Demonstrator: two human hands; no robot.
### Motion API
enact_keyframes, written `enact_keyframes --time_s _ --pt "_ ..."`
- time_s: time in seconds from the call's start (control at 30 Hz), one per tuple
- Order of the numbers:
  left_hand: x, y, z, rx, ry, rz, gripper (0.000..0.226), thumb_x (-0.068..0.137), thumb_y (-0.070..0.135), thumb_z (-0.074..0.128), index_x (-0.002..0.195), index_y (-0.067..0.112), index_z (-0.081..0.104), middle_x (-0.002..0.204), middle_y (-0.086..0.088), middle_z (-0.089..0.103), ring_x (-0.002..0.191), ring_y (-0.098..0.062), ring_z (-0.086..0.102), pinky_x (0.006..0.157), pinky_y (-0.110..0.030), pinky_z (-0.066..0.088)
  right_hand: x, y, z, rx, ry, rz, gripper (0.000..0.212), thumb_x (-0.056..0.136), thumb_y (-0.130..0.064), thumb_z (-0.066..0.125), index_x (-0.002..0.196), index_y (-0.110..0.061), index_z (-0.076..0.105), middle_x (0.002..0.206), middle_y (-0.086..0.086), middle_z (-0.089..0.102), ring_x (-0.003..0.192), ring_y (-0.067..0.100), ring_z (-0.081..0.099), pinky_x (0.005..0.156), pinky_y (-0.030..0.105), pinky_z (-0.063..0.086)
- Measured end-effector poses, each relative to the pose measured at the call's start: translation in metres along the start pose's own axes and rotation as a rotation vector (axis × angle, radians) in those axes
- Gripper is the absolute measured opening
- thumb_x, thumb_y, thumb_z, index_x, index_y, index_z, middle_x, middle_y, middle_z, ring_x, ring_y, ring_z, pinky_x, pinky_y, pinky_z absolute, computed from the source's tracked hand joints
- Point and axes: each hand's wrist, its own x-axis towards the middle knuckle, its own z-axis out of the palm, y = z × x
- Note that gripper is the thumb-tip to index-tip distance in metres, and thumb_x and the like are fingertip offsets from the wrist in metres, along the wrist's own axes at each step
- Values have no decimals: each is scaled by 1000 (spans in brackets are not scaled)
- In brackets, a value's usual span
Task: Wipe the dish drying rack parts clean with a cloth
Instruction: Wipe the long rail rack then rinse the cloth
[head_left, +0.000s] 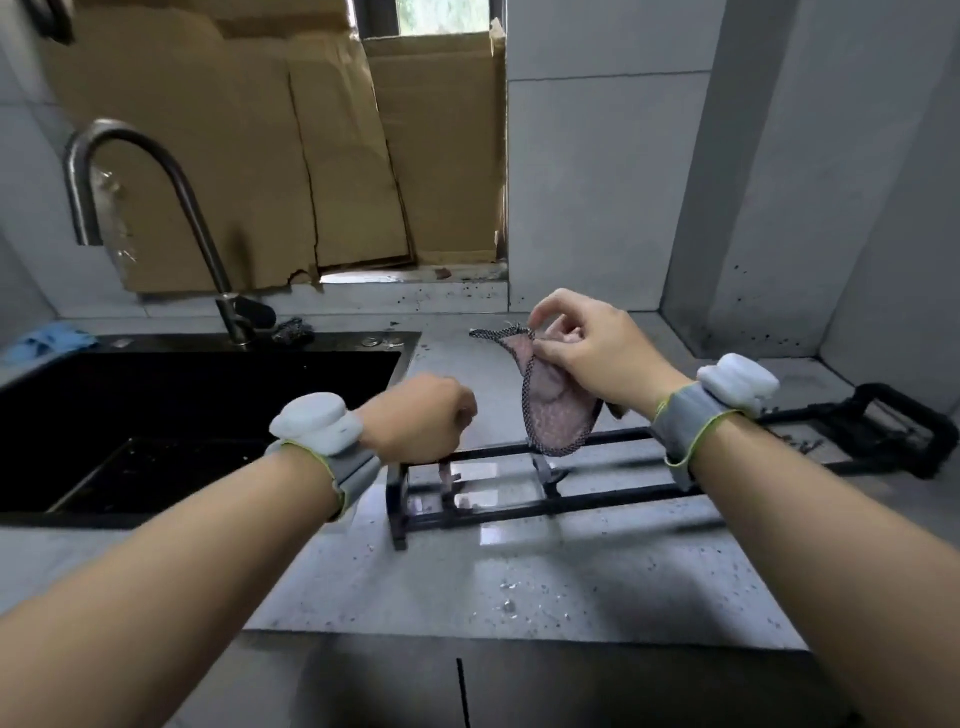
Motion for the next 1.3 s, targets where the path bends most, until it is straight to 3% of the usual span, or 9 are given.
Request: enact_keyframes --time_s 0.2,0.4,0.5,0.6,0.7,0.9,1.0,1.17,1.3 --pt "-100 -49 6 -351 334 -304 12 92 17 62 95 22 73 92 10 70 88 -8 64 84 -31 52 13 -34 54 263 23 42 23 83 -14 64 89 -32 75 72 -8 63 64 10 54 64 26 46" --pt "-131 -37 55 -695 299 -398 13 80 29 80 87 26 70 80 10 70 72 0 61 66 -13 43 7 -62 111 289 -7 146 21 87 -14 62 90 -28 76 78 -5 74 71 14 67 63 21 51" --pt "-129 -29 68 -762 319 -413 20 74 31 84 86 25 69 80 9 70 72 -3 63 65 -12 43 -3 -73 129 313 -156 193 21 94 -13 54 98 -21 73 65 6 71 53 18 65 43 22 46" --pt "-125 -27 76 -742 375 -392 15 76 30 84 82 23 71 76 10 70 72 -2 63 67 -14 44 -16 -80 142 104 -326 -9 25 91 -2 50 85 -8 74 66 -13 60 67 -5 59 71 24 48" --pt "-125 -25 81 -687 399 -351 16 81 30 79 73 24 67 68 11 66 68 -3 58 64 -16 41 -36 -76 150 -65 -380 -182 30 88 -3 52 86 -17 78 90 -16 56 102 19 55 97 35 42" --pt "-127 -25 79 -624 382 -384 19 84 30 77 71 25 63 69 11 64 67 -4 56 61 -20 36 -65 -84 109 313 -393 116 26 90 -4 61 94 -22 79 93 -3 70 88 26 69 80 39 57" --pt "-131 -26 69 -595 388 -398 10 85 28 75 83 30 65 77 14 65 71 -1 60 68 -18 42 -68 -79 56 397 -239 172 27 90 -2 60 89 -22 78 91 6 73 68 41 70 52 45 58" --pt "-123 -20 29 -486 492 -340 9 87 23 68 96 26 65 88 11 64 78 -2 61 76 -26 49 -71 -26 -28 405 162 233 22 89 1 61 87 -15 77 84 8 71 70 21 59 57 30 48" --pt "-97 16 5 -452 482 -223 10 87 17 65 95 24 66 85 11 63 80 -5 60 79 -28 48 -98 21 -59 327 244 367 18 91 -4 60 90 -14 75 83 12 73 49 23 57 37 32 46"
